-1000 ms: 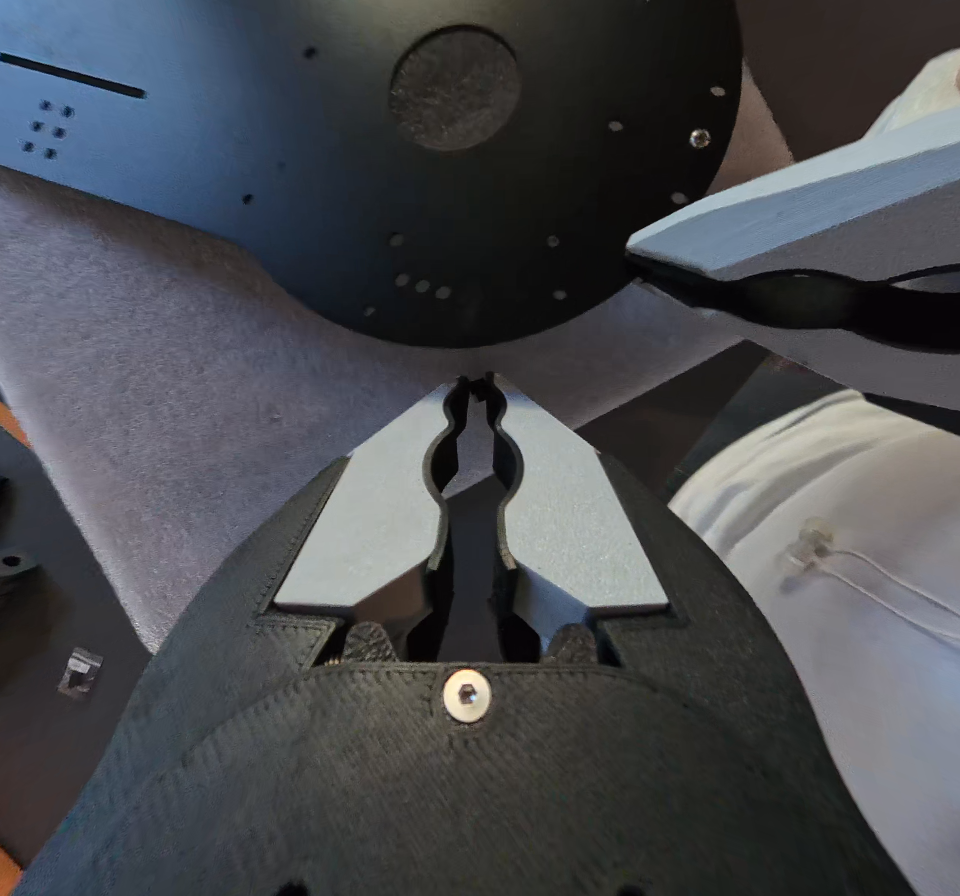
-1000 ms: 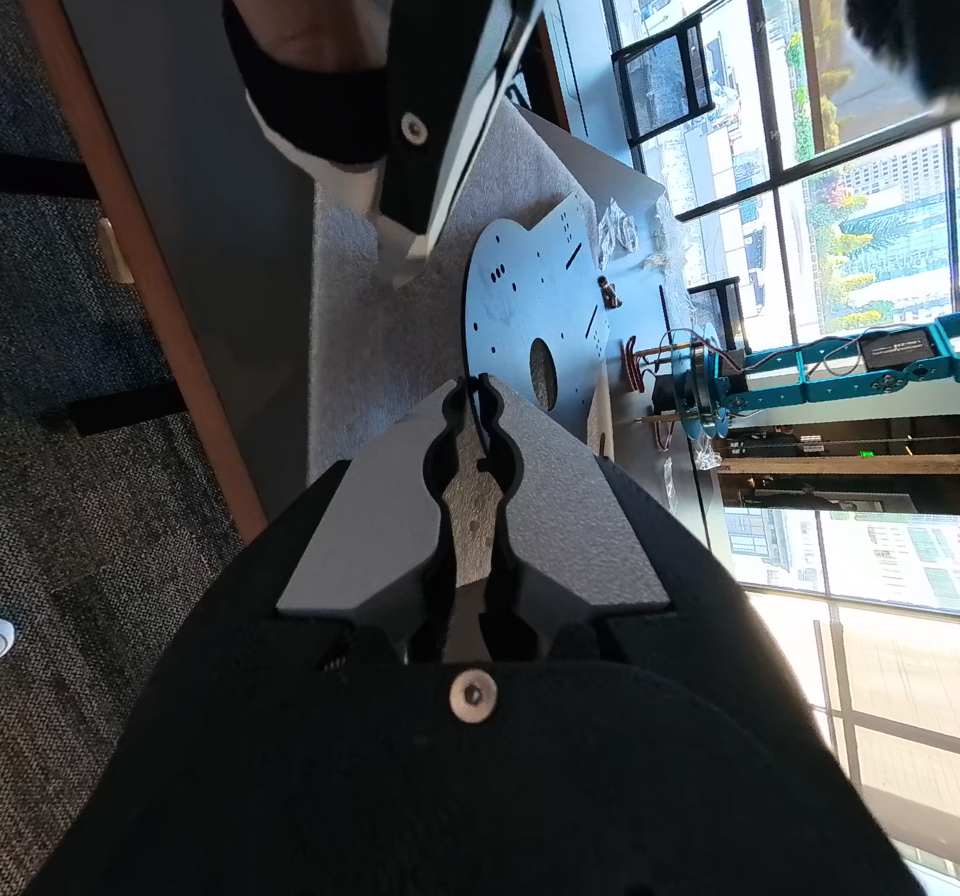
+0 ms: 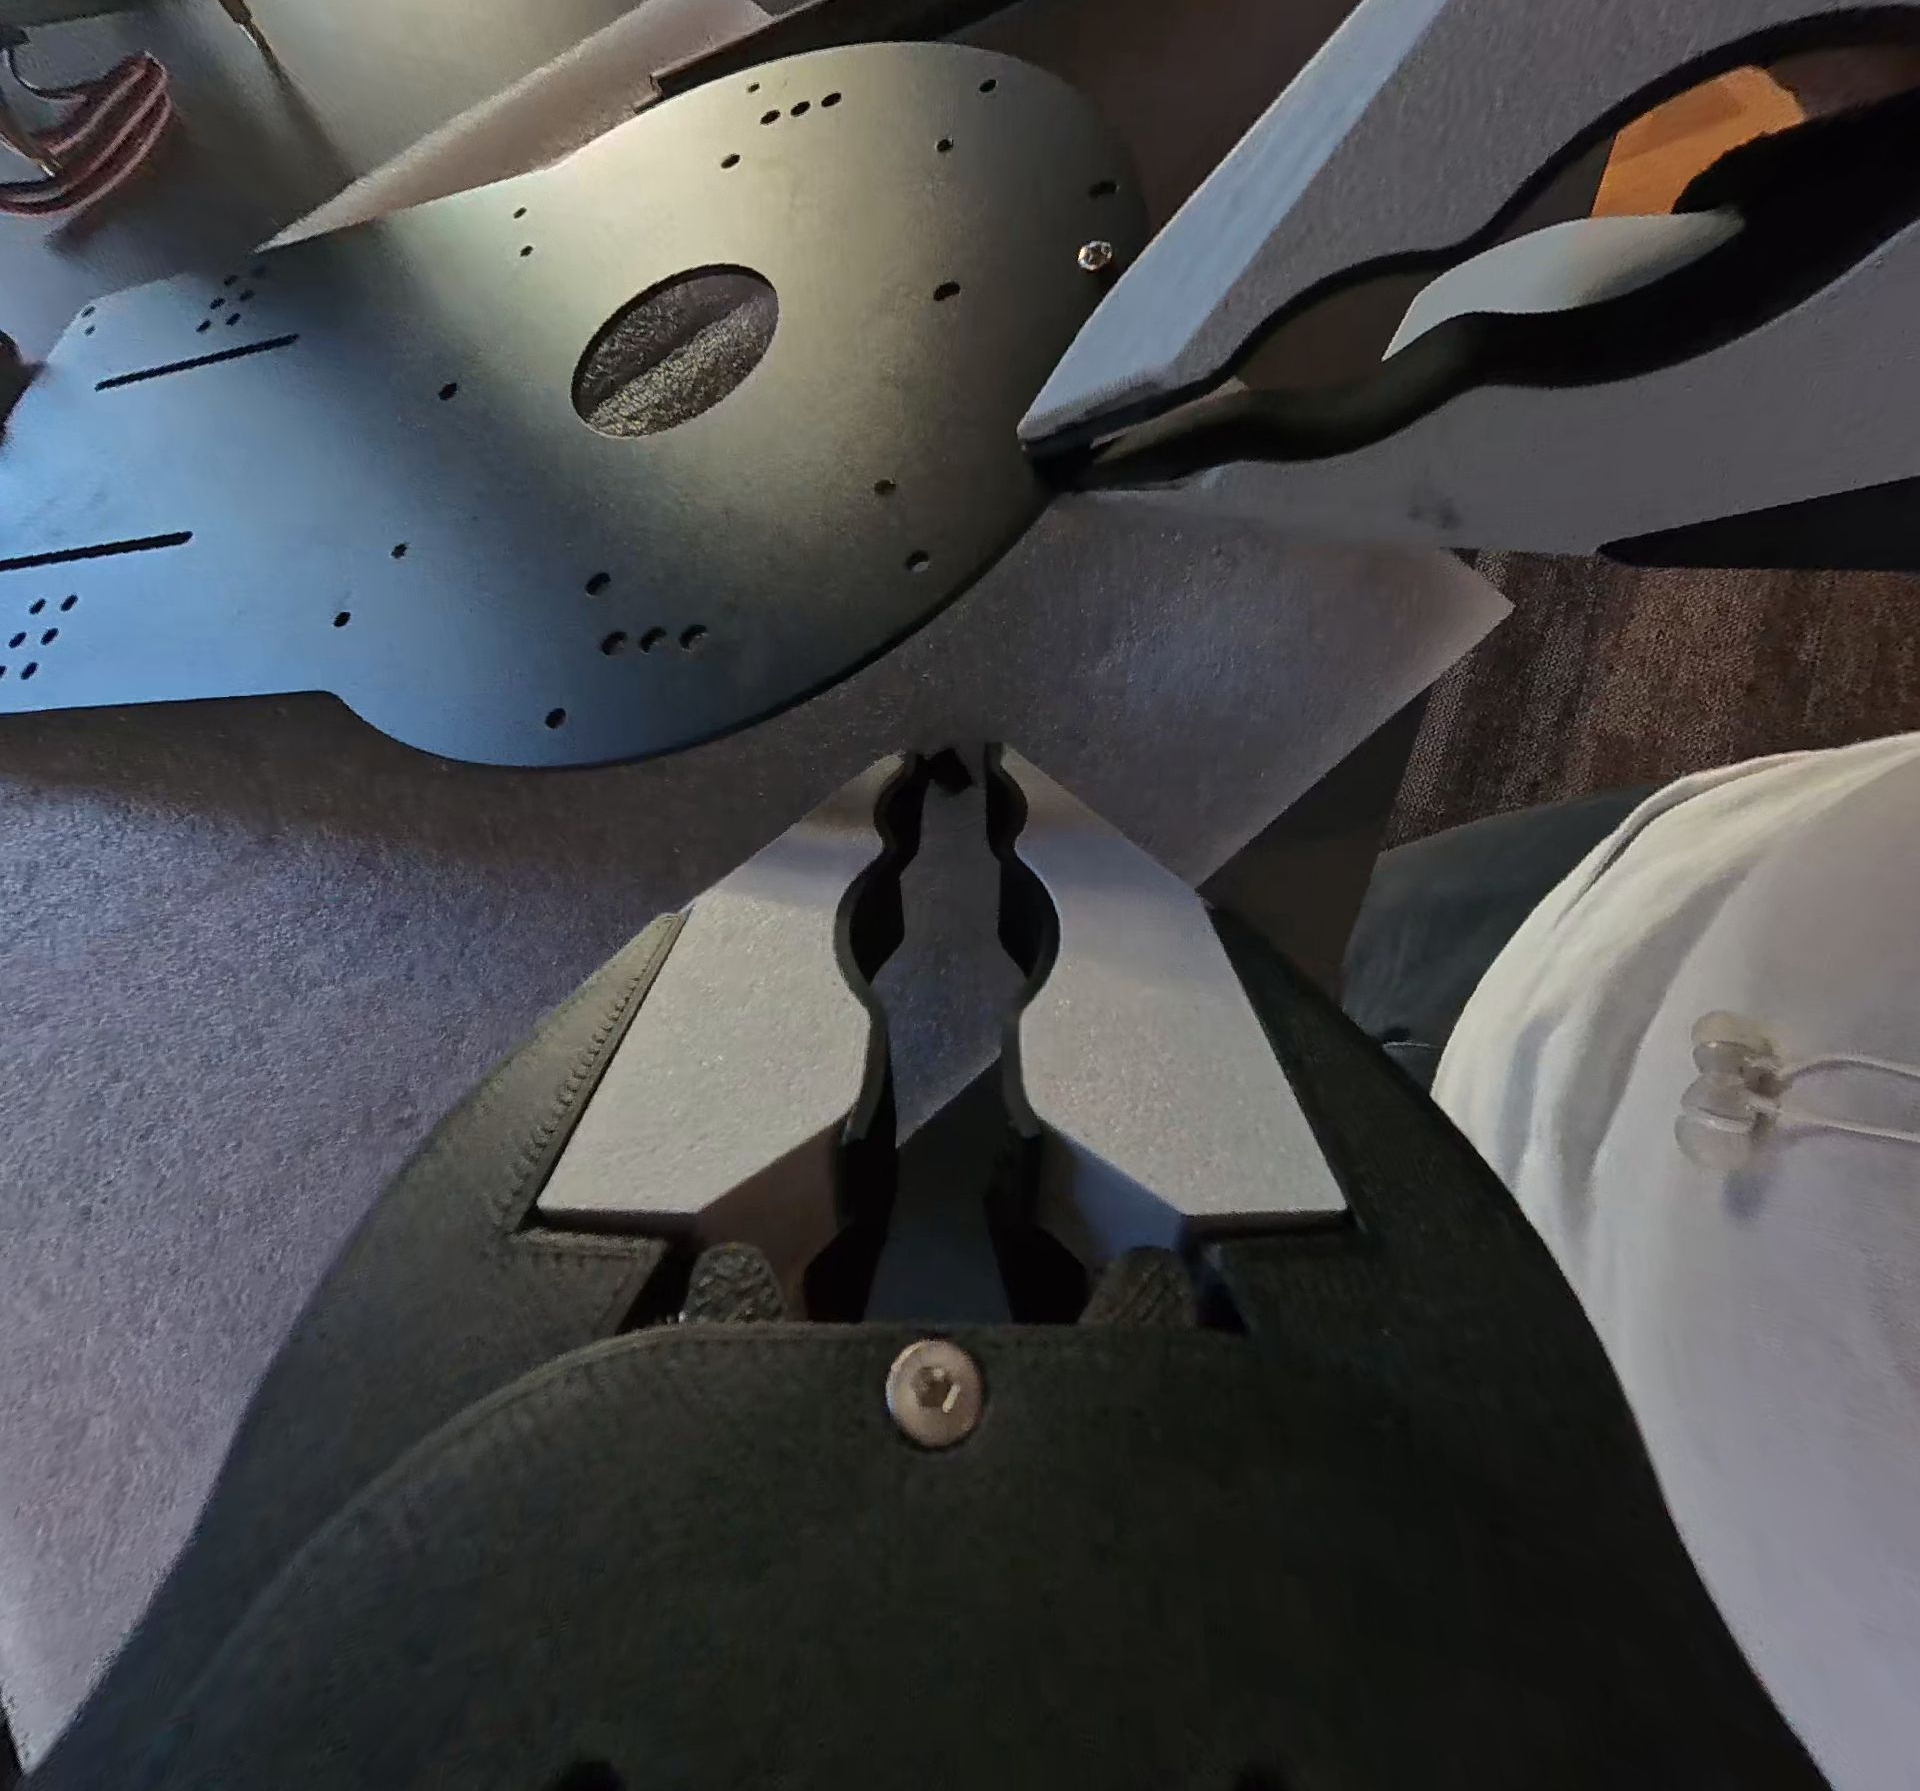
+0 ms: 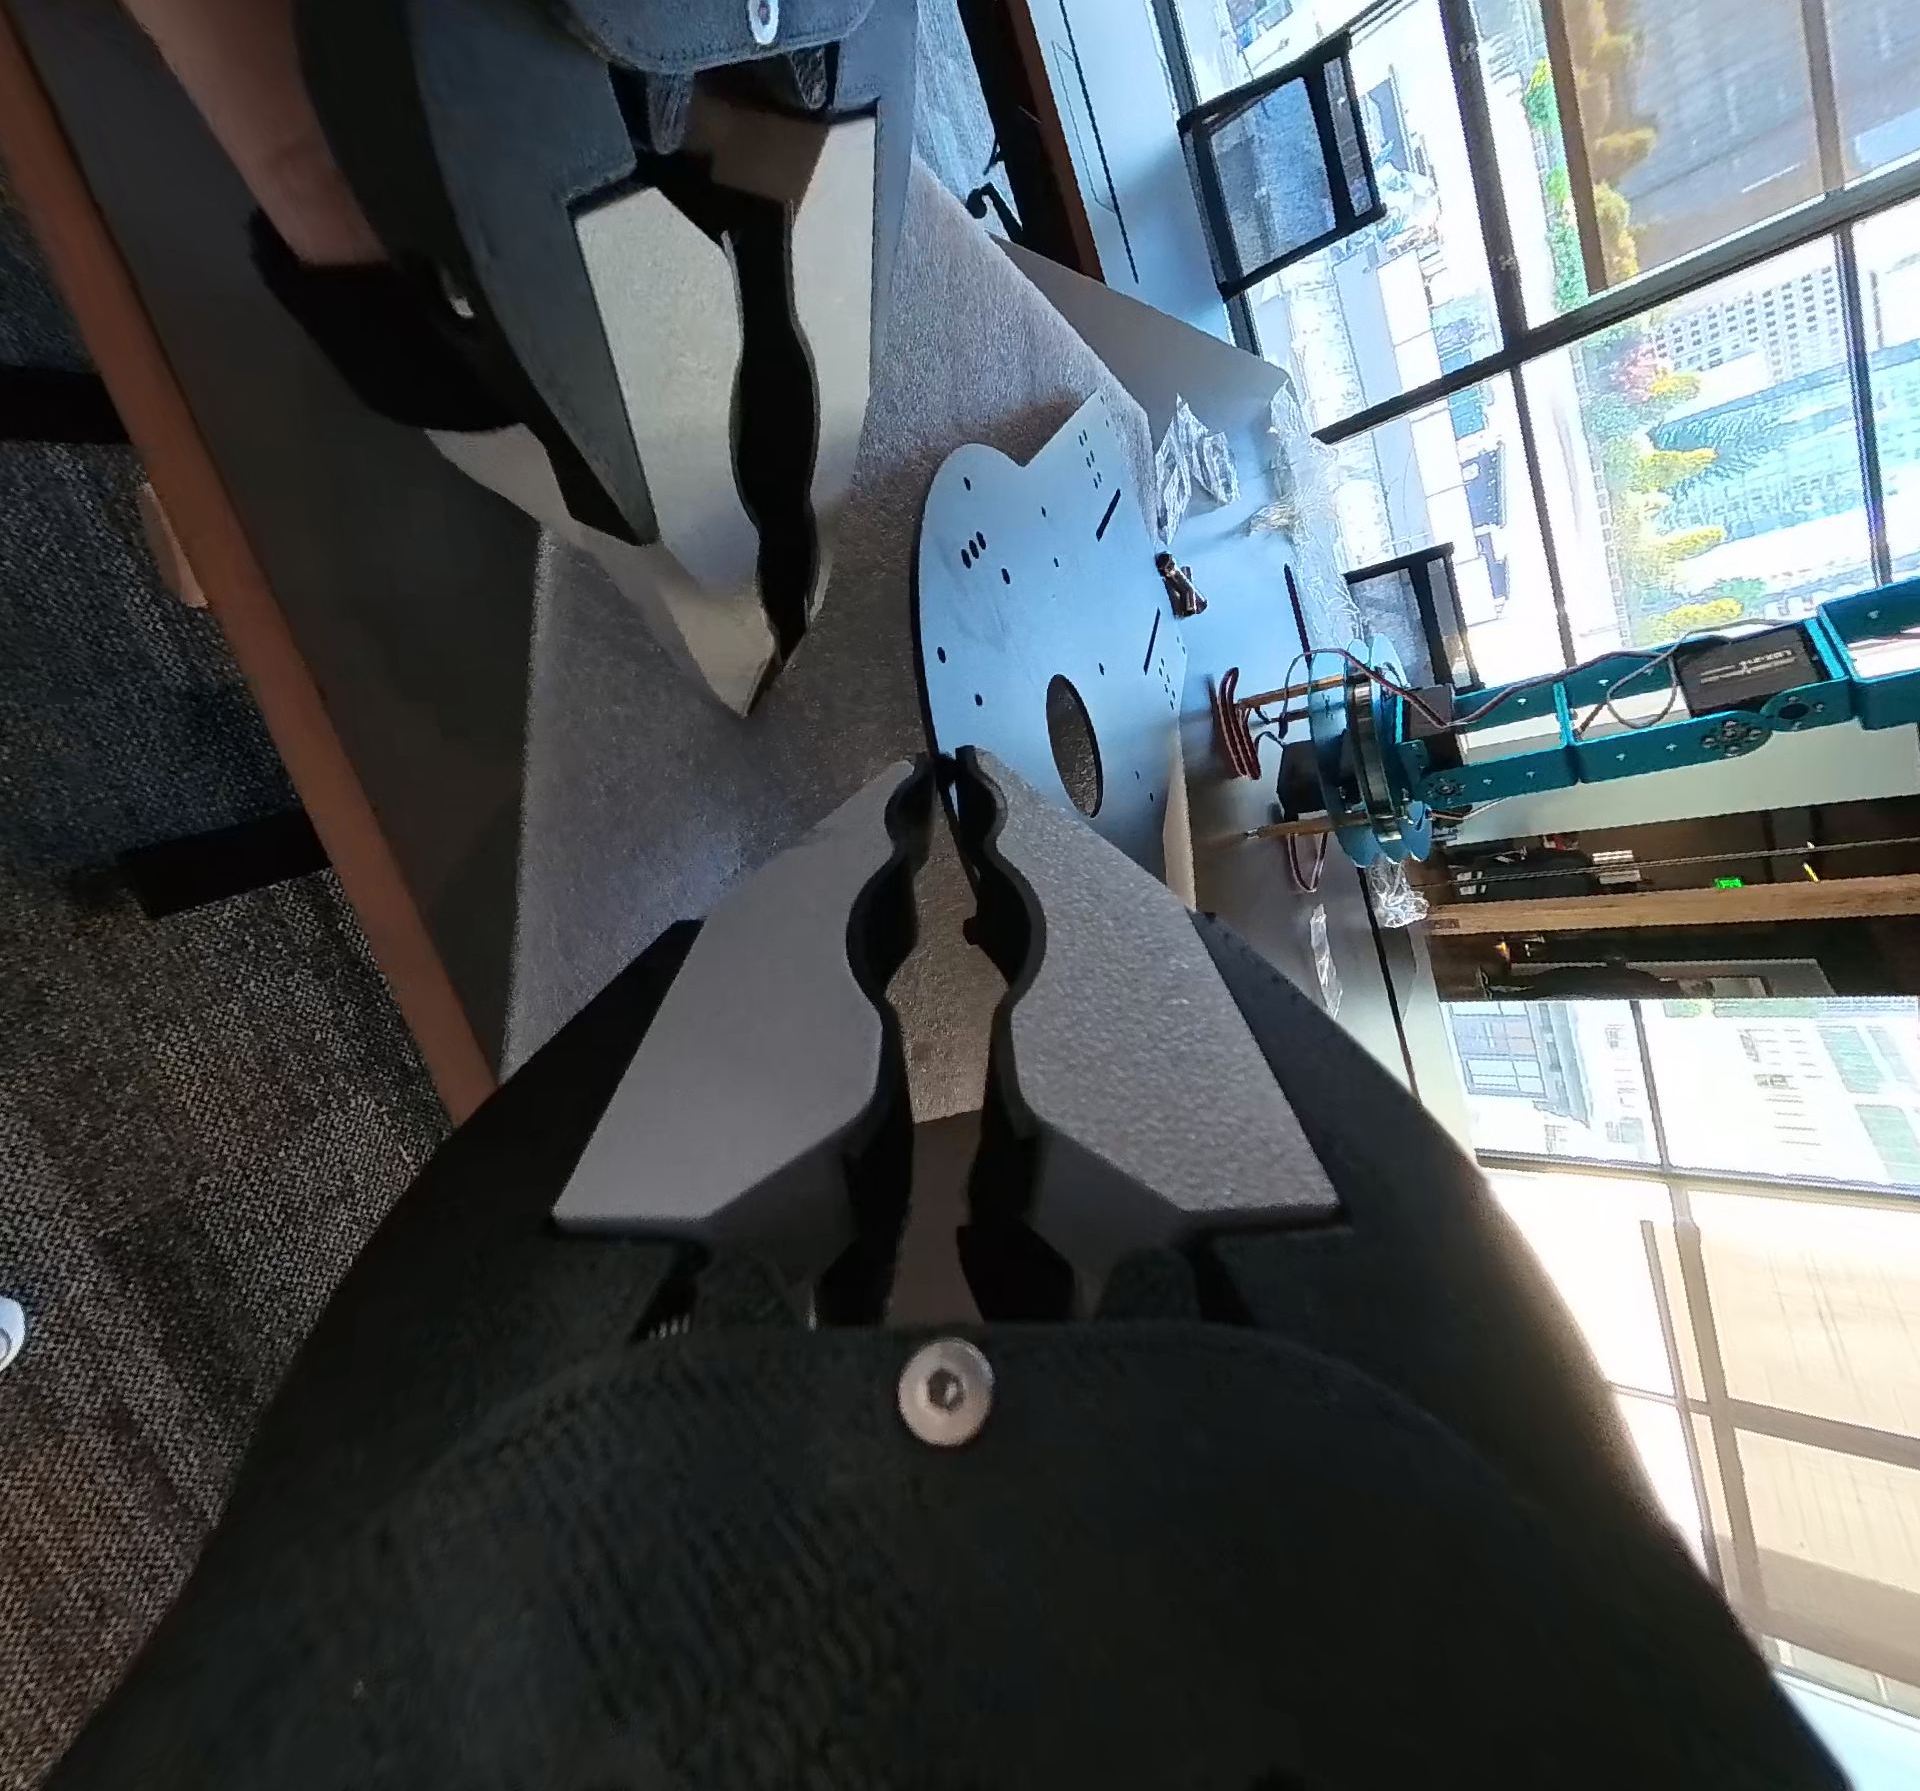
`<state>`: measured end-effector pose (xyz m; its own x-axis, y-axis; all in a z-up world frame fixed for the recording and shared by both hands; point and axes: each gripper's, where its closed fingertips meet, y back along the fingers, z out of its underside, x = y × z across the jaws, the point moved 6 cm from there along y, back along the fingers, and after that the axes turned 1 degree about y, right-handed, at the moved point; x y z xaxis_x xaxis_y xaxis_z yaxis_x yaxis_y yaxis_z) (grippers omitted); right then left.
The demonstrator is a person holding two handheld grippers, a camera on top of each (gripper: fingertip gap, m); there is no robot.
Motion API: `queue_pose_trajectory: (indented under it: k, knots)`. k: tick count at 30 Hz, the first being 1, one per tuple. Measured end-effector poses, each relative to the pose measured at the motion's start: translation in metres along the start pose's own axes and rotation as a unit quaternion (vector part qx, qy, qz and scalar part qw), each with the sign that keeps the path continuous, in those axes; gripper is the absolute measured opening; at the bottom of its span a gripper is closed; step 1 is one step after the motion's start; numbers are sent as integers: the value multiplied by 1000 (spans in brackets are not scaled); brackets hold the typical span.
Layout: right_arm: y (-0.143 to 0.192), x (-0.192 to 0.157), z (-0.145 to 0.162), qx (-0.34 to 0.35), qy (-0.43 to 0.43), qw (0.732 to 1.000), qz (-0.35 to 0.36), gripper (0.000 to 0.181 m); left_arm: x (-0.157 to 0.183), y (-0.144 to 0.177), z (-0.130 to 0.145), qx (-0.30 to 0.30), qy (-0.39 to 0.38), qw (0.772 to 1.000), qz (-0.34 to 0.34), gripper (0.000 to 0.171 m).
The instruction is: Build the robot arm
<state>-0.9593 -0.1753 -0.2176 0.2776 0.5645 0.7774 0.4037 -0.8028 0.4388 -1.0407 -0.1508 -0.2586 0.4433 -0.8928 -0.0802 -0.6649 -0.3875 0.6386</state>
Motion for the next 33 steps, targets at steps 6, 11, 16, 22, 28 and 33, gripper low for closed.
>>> queue_pose_trajectory:
  k: [6, 11, 16, 22, 28, 33]
  knots:
    - [-1, -1, -1, 2, 1, 1000, -3, 1, 0, 10, 4, -20, 33, 999, 10, 24]
    - [-2, -3, -2, 5, -1, 1000, -7, 1, -5, 13, 3, -7, 46, 999, 0, 24]
    - [-2, -1, -3, 10, -3, 1000, -7, 1, -14, 15, -2, 23, 75, 996, 46, 19]
    - [-3, 0, -1, 8, -4, 1000, -9, 2, -14, 9, 3, 12, 56, 997, 47, 17]
    - [-4, -1, 0, 8, -3, 1000, -10, 2, -10, 5, 1, 13, 35, 998, 43, 6]
    - [-4, -1, 0, 9, -3, 1000, -11, 2, -10, 10, -4, 31, -33, 999, -6, 5]
